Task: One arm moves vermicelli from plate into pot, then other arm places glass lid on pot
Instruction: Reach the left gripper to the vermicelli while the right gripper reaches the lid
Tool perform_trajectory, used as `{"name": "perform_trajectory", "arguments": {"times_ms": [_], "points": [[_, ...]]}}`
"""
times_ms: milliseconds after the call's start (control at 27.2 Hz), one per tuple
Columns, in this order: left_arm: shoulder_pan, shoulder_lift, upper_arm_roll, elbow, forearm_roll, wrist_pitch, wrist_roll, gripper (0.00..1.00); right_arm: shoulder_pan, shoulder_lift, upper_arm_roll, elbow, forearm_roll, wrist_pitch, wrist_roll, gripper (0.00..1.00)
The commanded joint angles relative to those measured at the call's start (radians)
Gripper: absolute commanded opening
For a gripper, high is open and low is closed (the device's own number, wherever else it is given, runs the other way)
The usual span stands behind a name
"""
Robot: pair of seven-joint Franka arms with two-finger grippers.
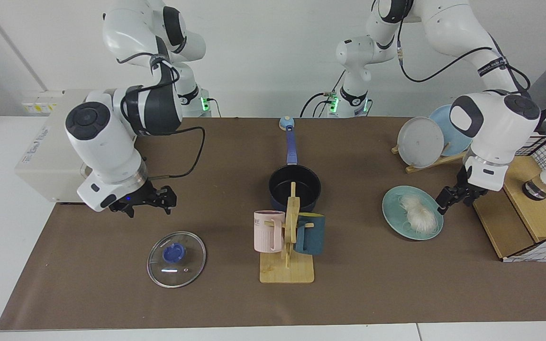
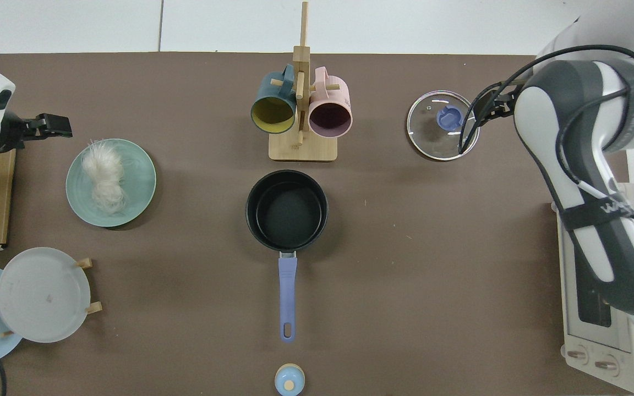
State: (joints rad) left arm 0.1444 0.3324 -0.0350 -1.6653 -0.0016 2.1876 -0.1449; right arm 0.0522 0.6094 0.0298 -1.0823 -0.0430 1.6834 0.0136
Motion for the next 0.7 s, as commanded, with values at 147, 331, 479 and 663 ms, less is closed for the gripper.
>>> {"name": "perform_trajectory", "arguments": {"times_ms": [147, 331, 479, 663], "points": [[-0.039, 0.092, -0.003, 0.013, 0.021, 0.0, -0.066, 1.0, 0.029, 0.157, -0.016, 0.073, -0.02, 0.113, 0.052, 0.98], [-0.034, 0.091, -0.003, 0.001, 0.037, -0.037, 0.05, 1.0, 0.029, 0.211, -0.021, 0.074, -0.02, 0.176, 0.052, 0.98], [-0.035, 0.097, -0.003, -0.014, 0.046, -0.013, 0.042, 1.0, 0.031, 0.245, -0.022, 0.097, -0.02, 0.186, 0.052, 0.98], [-0.031, 0.111, -0.005, -0.033, 0.046, 0.023, 0.053, 1.0, 0.04, 0.282, -0.024, 0.107, -0.02, 0.223, 0.052, 0.98]]}}
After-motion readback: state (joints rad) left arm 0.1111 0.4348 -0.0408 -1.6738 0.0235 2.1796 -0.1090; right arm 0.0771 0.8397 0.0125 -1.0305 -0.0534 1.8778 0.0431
